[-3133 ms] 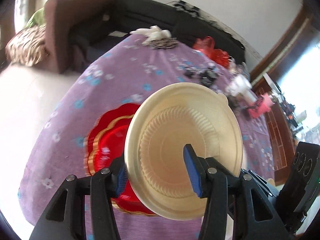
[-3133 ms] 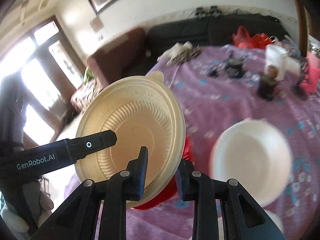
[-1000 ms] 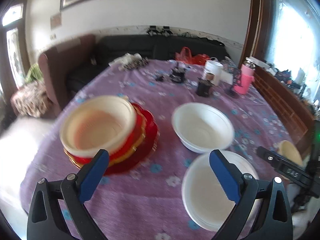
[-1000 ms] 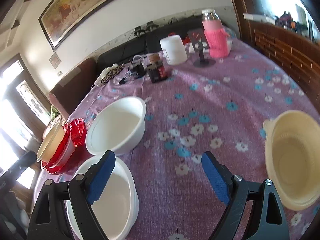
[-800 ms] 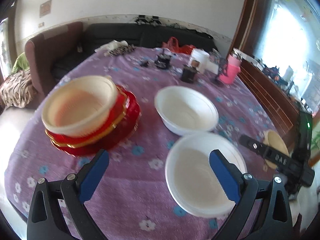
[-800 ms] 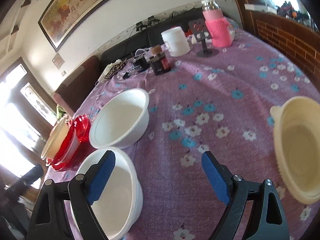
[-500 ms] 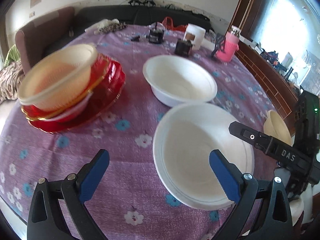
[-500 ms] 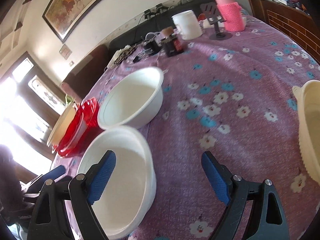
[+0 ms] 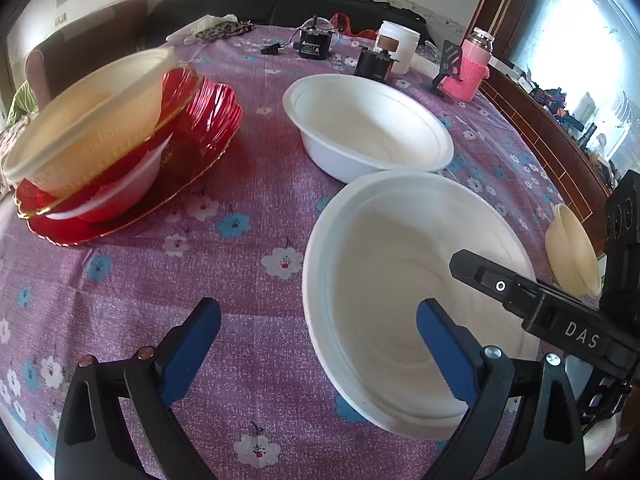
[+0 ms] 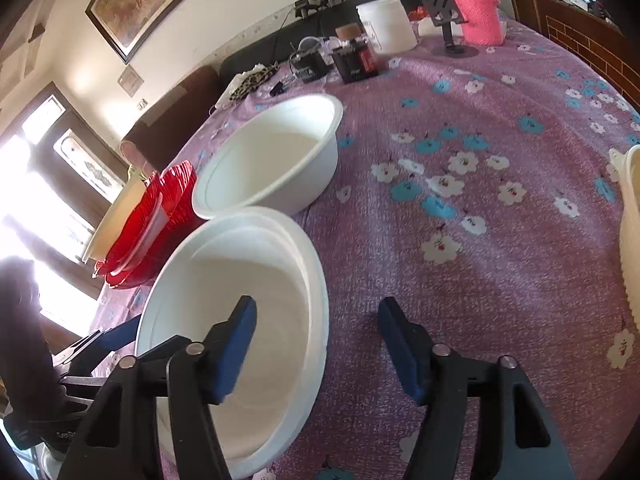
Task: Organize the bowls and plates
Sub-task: 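Grasp the white bowl rim with the left tool while the right tool grips it, then carry the white bowl onto the beige bowl stack and open both tools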
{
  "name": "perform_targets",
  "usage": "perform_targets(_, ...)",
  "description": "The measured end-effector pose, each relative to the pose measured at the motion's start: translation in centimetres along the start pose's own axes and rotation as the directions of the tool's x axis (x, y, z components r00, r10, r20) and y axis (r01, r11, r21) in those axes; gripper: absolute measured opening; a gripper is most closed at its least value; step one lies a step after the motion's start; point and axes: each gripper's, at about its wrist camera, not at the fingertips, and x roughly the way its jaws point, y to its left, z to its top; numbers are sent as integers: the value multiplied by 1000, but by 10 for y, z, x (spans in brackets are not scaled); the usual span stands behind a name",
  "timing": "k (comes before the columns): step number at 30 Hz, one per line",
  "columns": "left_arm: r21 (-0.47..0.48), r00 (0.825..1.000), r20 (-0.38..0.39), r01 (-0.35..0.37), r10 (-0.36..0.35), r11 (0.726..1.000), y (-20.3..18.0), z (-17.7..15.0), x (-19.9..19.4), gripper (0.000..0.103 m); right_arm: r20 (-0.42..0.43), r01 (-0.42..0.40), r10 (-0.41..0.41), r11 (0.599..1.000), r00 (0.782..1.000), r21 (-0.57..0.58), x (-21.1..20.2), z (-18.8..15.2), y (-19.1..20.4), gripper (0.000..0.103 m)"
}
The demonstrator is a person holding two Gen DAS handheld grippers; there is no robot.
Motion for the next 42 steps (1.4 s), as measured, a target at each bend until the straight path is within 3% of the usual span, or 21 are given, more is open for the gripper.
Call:
perform_targets(13, -47, 999, -31, 22, -23, 999, 10, -7, 9, 98, -11, 19, -19, 999, 1000, -47, 2, -6, 15, 58)
perform_targets(15, -48, 999, -22, 28, -29, 998, 10, -7, 8, 95, -14, 23, -24, 998, 1000, -59, 2, -6, 18, 52)
perform_targets(17, -35, 999, -19, 37, -38, 999, 8, -7, 7, 75, -21, 17, -18, 998, 1000, -67, 3, -8, 22, 45)
perform_targets(19, -7, 999, -24, 46, -46, 999, 5, -8, 6, 38, -13, 35, -36, 996, 999, -83, 2, -10, 26, 36)
perform_targets(21, -3, 995, -44, 93, -93, 996, 3, -8, 7, 20, 2, 44, -44, 993, 999, -105, -2, -11, 33, 30)
perform_targets(26, -30, 995, -12, 101, -101, 994, 10, -9, -3, 20, 52, 77, -69, 981, 996, -179, -15, -14, 54, 29)
perform_targets(33, -60, 990, 101, 104, -97, 993, 23, -4, -47, 20, 85, 65, -45, 968, 995, -243, -28, -11, 86, 29)
perform_targets(42, -130, 974, 222, 69, -39, 989, 69, 28, -96, 20, 153, 23, 38, 925, 988, -379, -40, 33, 166, 29)
